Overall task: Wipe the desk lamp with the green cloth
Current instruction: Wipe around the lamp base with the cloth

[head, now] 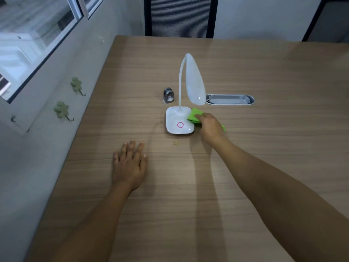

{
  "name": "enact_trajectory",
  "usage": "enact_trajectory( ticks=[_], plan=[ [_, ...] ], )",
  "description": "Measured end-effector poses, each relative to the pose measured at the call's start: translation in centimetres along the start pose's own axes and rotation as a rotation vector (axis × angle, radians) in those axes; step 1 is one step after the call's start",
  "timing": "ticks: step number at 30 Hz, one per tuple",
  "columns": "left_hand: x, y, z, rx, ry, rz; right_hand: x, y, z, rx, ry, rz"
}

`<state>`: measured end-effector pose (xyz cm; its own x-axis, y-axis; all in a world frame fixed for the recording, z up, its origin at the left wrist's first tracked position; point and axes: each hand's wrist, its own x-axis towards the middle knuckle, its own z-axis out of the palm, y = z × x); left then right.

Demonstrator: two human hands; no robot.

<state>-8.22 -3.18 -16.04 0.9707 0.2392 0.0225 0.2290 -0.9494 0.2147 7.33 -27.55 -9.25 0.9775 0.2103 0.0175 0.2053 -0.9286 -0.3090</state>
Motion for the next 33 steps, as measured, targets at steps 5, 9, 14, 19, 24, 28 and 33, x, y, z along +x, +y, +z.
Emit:
enact_trajectory(
  ticks=[5, 9, 14, 19, 24, 28, 33],
  plan=[
    [0.0, 0.0, 0.1, 0.004, 0.010, -0.003, 1.7, -1.3, -1.4, 0.056, 0.102, 0.028],
    [0.0, -0.1, 0.2, 0.016, 0.011, -0.003, 2.4, -2.7, -0.6, 0.074, -0.002, -0.005],
    [0.0, 0.0, 0.2, 0.003, 0.018, -0.005, 1.9, -0.1, 0.0, 0.015, -0.038, 0.031],
    [0.0, 0.1, 0.1, -0.001, 0.022, -0.007, 1.7, -0.6, -0.8, 0.048, 0.084, 0.052],
    [0.0, 0.0, 0.1, 0.001, 0.012, -0.004, 0.8, -2.6, 0.1, 0.003, 0.017, -0.097],
    [0.0, 0.0, 0.2, 0.005, 0.015, -0.004, 0.0, -0.2, 0.6, -0.018, -0.016, -0.003],
    [0.0, 0.0, 0.2, 0.007, 0.009, -0.004, -0.5, -0.6, -0.2, 0.047, 0.085, 0.040]
  ],
)
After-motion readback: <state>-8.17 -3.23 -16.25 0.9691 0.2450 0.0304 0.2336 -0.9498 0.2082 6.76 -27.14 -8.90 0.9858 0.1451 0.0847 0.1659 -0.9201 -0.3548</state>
